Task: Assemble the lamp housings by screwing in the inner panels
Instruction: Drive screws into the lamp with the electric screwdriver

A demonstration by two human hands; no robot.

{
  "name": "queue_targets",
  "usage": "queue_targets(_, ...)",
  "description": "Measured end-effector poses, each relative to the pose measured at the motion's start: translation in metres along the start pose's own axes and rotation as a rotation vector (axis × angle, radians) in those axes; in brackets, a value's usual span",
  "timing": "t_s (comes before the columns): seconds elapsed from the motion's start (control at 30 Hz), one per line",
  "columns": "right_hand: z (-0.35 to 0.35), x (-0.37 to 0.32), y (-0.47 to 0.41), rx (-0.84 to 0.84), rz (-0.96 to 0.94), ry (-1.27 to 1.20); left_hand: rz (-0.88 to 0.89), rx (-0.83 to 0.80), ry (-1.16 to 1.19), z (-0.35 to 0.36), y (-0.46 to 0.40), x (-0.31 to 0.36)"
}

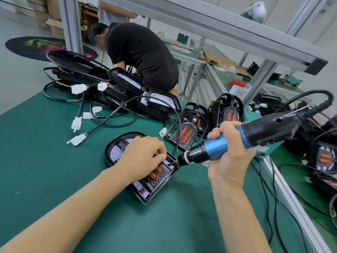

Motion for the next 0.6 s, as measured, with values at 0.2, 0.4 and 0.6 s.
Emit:
queue_targets(0.2, 0.009, -0.004, 0.001, -0.053, -0.020, 0.064, -0.008, -0.014, 0.030, 0.002, 0.000, -0.001)
queue_targets(0.4, -0.005, -0.017, 0.002, 0.050, -0.035, -0.077, -0.020, -0.016, 0.046, -0.001, 0.001, 0.001)
queue_targets(0.6, -0.050, -0.046, 0.008, 0.218, -0.149, -0.071, 0.036, 0.146, -0.051, -0.010, -0.007, 0.022)
Point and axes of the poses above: each hand's wrist, its own y-axis away from the middle knuckle, its own z-axis out of the palm, x = y × z, the point moved 5 cm from there along -y, towards the middle knuckle, and after that the axes turned 11 degrees about -x, right-handed, at the moved point
